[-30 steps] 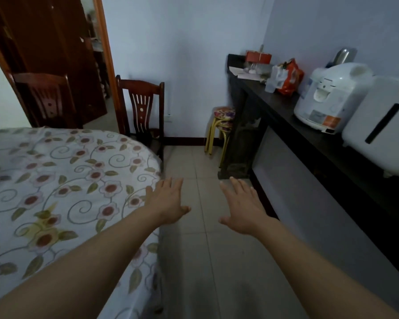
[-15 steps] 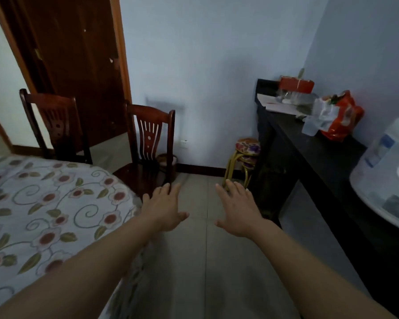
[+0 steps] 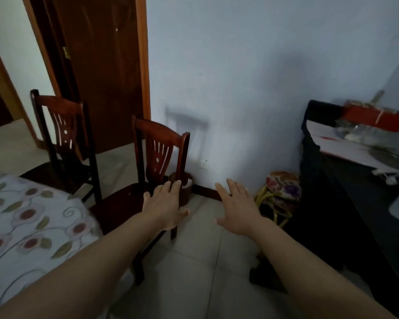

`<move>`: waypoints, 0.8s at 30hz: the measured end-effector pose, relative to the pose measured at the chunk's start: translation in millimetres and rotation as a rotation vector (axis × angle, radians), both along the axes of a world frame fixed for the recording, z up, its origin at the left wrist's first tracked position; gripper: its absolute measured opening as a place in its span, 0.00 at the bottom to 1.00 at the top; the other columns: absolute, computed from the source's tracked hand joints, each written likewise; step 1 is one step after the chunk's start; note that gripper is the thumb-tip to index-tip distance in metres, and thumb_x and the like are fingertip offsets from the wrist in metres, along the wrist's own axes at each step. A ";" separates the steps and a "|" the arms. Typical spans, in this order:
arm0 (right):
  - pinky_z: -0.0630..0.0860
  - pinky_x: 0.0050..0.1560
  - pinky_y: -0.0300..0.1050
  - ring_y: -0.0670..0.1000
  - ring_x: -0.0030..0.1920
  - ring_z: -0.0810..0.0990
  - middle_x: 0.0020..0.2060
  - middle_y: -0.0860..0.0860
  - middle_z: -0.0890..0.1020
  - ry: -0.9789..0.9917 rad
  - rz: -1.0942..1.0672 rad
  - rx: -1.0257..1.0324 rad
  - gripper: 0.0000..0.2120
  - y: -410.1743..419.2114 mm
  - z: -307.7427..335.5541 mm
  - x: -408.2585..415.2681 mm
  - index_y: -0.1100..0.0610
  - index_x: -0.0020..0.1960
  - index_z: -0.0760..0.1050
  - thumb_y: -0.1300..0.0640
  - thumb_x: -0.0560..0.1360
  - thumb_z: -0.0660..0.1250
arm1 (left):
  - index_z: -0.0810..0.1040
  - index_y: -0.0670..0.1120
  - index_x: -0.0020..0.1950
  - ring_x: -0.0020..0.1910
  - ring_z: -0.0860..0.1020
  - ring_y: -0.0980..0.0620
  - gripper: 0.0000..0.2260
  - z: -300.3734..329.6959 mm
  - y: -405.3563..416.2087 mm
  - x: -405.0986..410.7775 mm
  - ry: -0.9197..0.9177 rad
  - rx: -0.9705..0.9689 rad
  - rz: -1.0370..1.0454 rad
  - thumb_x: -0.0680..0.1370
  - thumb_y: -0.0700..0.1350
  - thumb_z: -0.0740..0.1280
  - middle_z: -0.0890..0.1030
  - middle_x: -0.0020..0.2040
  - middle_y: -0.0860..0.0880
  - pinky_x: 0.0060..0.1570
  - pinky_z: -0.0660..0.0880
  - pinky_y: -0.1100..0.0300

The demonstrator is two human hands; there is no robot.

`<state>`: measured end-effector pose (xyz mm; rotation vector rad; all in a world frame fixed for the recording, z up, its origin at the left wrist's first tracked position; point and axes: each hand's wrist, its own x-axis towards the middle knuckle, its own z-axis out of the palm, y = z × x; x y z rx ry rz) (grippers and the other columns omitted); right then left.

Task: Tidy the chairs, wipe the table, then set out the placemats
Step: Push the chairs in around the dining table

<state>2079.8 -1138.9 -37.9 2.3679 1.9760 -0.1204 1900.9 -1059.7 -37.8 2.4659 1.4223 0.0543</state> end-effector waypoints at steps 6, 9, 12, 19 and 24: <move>0.45 0.75 0.58 0.59 0.76 0.40 0.77 0.57 0.41 -0.014 0.024 0.002 0.43 127.8 5.3 80.5 0.51 0.77 0.40 0.41 0.74 0.64 | 0.47 0.49 0.77 0.75 0.54 0.43 0.37 -2.1 132.7 70.7 -0.012 -0.010 0.062 0.75 0.59 0.63 0.54 0.77 0.44 0.72 0.53 0.38; 0.44 0.75 0.57 0.59 0.76 0.40 0.77 0.57 0.41 -0.003 0.051 -0.014 0.43 185.6 10.0 110.6 0.51 0.77 0.39 0.42 0.75 0.63 | 0.48 0.49 0.76 0.75 0.56 0.43 0.37 -0.3 183.7 100.2 -0.036 -0.012 0.085 0.75 0.59 0.63 0.55 0.77 0.45 0.71 0.55 0.38; 0.44 0.75 0.57 0.59 0.76 0.40 0.77 0.57 0.41 0.028 0.101 -0.006 0.40 243.7 7.2 136.7 0.51 0.77 0.40 0.45 0.77 0.62 | 0.49 0.49 0.76 0.74 0.57 0.44 0.37 -0.7 231.9 123.4 -0.031 0.013 0.128 0.74 0.60 0.63 0.57 0.76 0.46 0.71 0.56 0.39; 0.46 0.75 0.55 0.58 0.76 0.43 0.77 0.55 0.45 0.042 0.310 0.048 0.36 411.0 -14.6 205.0 0.51 0.77 0.44 0.48 0.78 0.62 | 0.50 0.49 0.76 0.73 0.60 0.44 0.37 -20.1 354.0 188.0 -0.017 0.006 0.367 0.74 0.60 0.63 0.59 0.75 0.46 0.70 0.56 0.40; 0.48 0.75 0.57 0.58 0.76 0.44 0.77 0.55 0.45 0.054 0.496 -0.019 0.36 511.8 -20.8 230.9 0.51 0.77 0.44 0.49 0.78 0.61 | 0.50 0.49 0.76 0.73 0.60 0.44 0.38 -26.5 416.6 218.7 0.007 -0.032 0.561 0.74 0.61 0.63 0.59 0.75 0.46 0.69 0.56 0.39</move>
